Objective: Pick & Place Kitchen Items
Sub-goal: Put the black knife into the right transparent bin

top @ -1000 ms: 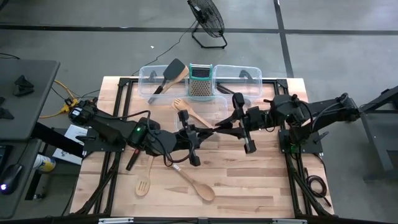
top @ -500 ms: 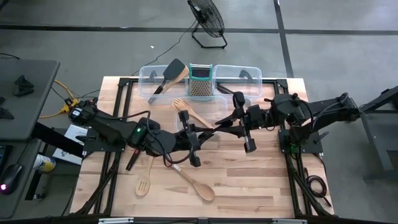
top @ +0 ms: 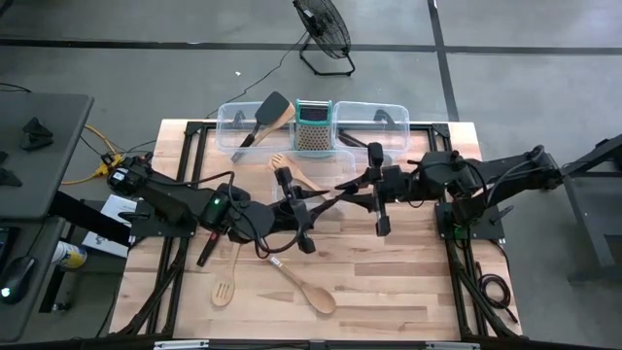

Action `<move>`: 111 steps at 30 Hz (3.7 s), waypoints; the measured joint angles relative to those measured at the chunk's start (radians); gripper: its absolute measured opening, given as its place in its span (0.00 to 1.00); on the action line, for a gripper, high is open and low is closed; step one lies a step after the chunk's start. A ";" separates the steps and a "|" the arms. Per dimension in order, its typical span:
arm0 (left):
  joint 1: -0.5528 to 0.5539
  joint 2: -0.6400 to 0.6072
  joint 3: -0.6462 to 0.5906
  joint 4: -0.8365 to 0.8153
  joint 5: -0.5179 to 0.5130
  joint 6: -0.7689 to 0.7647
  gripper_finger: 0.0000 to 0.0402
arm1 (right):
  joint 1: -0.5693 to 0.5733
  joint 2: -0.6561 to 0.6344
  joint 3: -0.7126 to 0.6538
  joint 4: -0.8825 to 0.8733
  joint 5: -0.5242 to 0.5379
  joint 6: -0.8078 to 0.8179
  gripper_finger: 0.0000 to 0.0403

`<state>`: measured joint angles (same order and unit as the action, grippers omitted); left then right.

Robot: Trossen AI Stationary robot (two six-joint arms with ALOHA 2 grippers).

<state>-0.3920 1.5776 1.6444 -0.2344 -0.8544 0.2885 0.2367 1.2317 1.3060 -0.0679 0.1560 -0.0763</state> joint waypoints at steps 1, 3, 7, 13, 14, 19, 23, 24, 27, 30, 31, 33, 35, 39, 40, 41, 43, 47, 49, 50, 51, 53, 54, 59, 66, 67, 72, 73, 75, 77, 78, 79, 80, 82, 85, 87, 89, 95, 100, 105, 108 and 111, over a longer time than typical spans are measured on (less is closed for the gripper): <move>0.000 0.000 0.000 0.000 -0.015 0.003 0.27 | 0.000 -0.001 0.000 -0.010 0.018 0.001 0.14; 0.000 0.000 0.000 0.000 -0.031 0.004 0.28 | 0.000 -0.005 0.000 -0.023 0.061 0.002 0.14; 0.000 0.000 0.000 -0.008 -0.084 0.004 0.28 | 0.000 -0.018 0.000 -0.071 0.148 0.012 0.14; 0.000 0.000 0.000 -0.008 -0.198 0.004 0.28 | -0.005 -0.030 0.000 -0.146 0.283 0.036 0.14; 0.000 0.000 0.000 -0.008 -0.207 0.004 0.28 | -0.011 -0.031 0.000 -0.154 0.295 0.042 0.14; 0.008 -0.031 0.000 -0.041 -0.177 -0.004 0.28 | -0.051 -0.031 0.000 -0.202 0.311 0.082 0.14; 0.045 -0.070 0.000 -0.137 -0.079 -0.098 0.26 | -0.093 -0.031 0.000 -0.222 0.312 0.108 0.14; 0.061 -0.082 0.001 -0.172 -0.043 -0.132 0.26 | -0.105 -0.031 0.000 -0.222 0.313 0.109 0.14; 0.115 -0.111 0.001 -0.285 0.057 -0.228 0.24 | -0.144 -0.031 0.000 -0.219 0.318 0.129 0.14; 0.177 -0.121 0.001 -0.366 0.159 -0.260 0.22 | -0.195 -0.031 0.000 -0.226 0.345 0.170 0.14; 0.199 -0.124 0.000 -0.388 0.192 -0.262 0.22 | -0.213 -0.031 0.000 -0.236 0.358 0.181 0.14; 0.246 -0.128 0.000 -0.416 0.260 -0.260 0.20 | -0.252 -0.031 0.000 -0.262 0.406 0.204 0.14; 0.300 -0.129 0.000 -0.438 0.339 -0.239 0.19 | -0.293 -0.031 0.000 -0.295 0.459 0.241 0.14; 0.425 -0.128 0.000 -0.456 0.555 -0.174 0.17 | -0.386 -0.031 0.000 -0.313 0.475 0.294 0.14; 0.456 -0.129 -0.001 -0.455 0.610 -0.161 0.16 | -0.409 -0.031 0.000 -0.317 0.479 0.313 0.14; 0.490 -0.129 -0.003 -0.455 0.663 -0.146 0.15 | -0.430 -0.031 0.000 -0.321 0.491 0.335 0.14; 0.559 -0.129 -0.013 -0.452 0.763 -0.116 0.14 | -0.466 -0.031 0.000 -0.333 0.519 0.372 0.14; 0.688 -0.129 -0.040 -0.416 0.969 -0.073 0.10 | -0.513 -0.031 -0.001 -0.344 0.585 0.434 0.14; 0.745 -0.129 -0.060 -0.391 1.087 -0.058 0.08 | -0.526 -0.032 -0.020 -0.336 0.617 0.472 0.14; 0.769 -0.129 -0.072 -0.383 1.135 -0.052 0.07 | -0.531 -0.033 -0.034 -0.339 0.634 0.497 0.14; 0.791 -0.129 -0.087 -0.368 1.171 -0.048 0.06 | -0.536 -0.032 -0.050 -0.340 0.646 0.525 0.14; 0.825 -0.129 -0.128 -0.327 1.230 -0.039 0.05 | -0.546 -0.031 -0.088 -0.330 0.667 0.588 0.14; 0.839 -0.129 -0.150 -0.310 1.253 -0.036 0.04 | -0.551 -0.031 -0.109 -0.317 0.676 0.621 0.14; 0.905 -0.138 -0.230 -0.242 1.360 -0.031 0.02 | -0.576 -0.031 -0.218 -0.206 0.738 0.766 0.14; 0.944 -0.137 -0.257 -0.228 1.447 -0.012 0.01 | -0.629 -0.031 -0.327 -0.069 0.765 0.910 0.14; 0.945 -0.137 -0.257 -0.229 1.449 -0.005 0.01 | -0.636 -0.031 -0.340 -0.058 0.765 0.930 0.14; 0.956 -0.159 -0.258 -0.231 1.468 0.023 0.01 | -0.671 -0.031 -0.415 -0.016 0.762 1.090 0.14; 0.957 -0.164 -0.258 -0.231 1.490 0.023 0.01 | -0.676 -0.031 -0.435 -0.008 0.763 1.125 0.14; 0.958 -0.165 -0.258 -0.229 1.516 0.021 0.01 | -0.684 -0.031 -0.472 0.022 0.779 1.196 0.14; 0.958 -0.179 -0.271 -0.241 1.533 0.011 0.01 | -0.691 -0.031 -0.506 0.049 0.790 1.261 0.14; 0.956 -0.193 -0.288 -0.234 1.535 0.005 0.01 | -0.696 -0.030 -0.521 0.062 0.790 1.289 0.14; 0.954 -0.211 -0.309 -0.217 1.539 -0.004 0.01 | -0.699 -0.029 -0.535 0.076 0.790 1.313 0.14; 0.954 -0.230 -0.336 -0.194 1.542 -0.021 0.01 | -0.702 -0.028 -0.546 0.089 0.790 1.332 0.14; 0.954 -0.273 -0.413 -0.128 1.538 -0.075 0.01 | -0.702 -0.027 -0.557 0.103 0.798 1.357 0.14; 0.955 -0.363 -0.555 0.043 1.490 -0.190 0.01 | -0.702 -0.011 -0.557 0.109 0.831 1.383 0.14; 0.955 -0.440 -0.650 0.169 1.433 -0.266 0.01 | -0.702 0.006 -0.557 0.119 0.836 1.410 0.14; 0.955 -0.519 -0.735 0.254 1.365 -0.320 0.01 | -0.702 0.029 -0.557 0.128 0.833 1.441 0.14; 0.955 -0.695 -0.869 0.349 1.228 -0.399 0.01 | -0.703 0.110 -0.555 0.192 0.865 1.559 0.14; 0.955 -0.786 -0.890 0.326 1.170 -0.372 0.01 | -0.702 0.133 -0.554 0.238 0.892 1.562 0.14; 0.955 -0.802 -0.891 0.306 1.158 -0.367 0.01 | -0.702 0.130 -0.555 0.242 0.881 1.522 0.14; 0.955 -0.802 -0.891 0.305 1.158 -0.368 0.01 | -0.702 0.130 -0.555 0.241 0.867 1.516 0.20; 0.955 -0.802 -0.891 0.297 1.158 -0.368 0.01 | -0.701 0.130 -0.555 0.241 0.857 1.510 0.26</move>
<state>0.5629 0.7753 0.7532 0.0628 0.3034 -0.0795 -0.4640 1.3613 0.7510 0.1726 1.0130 1.4338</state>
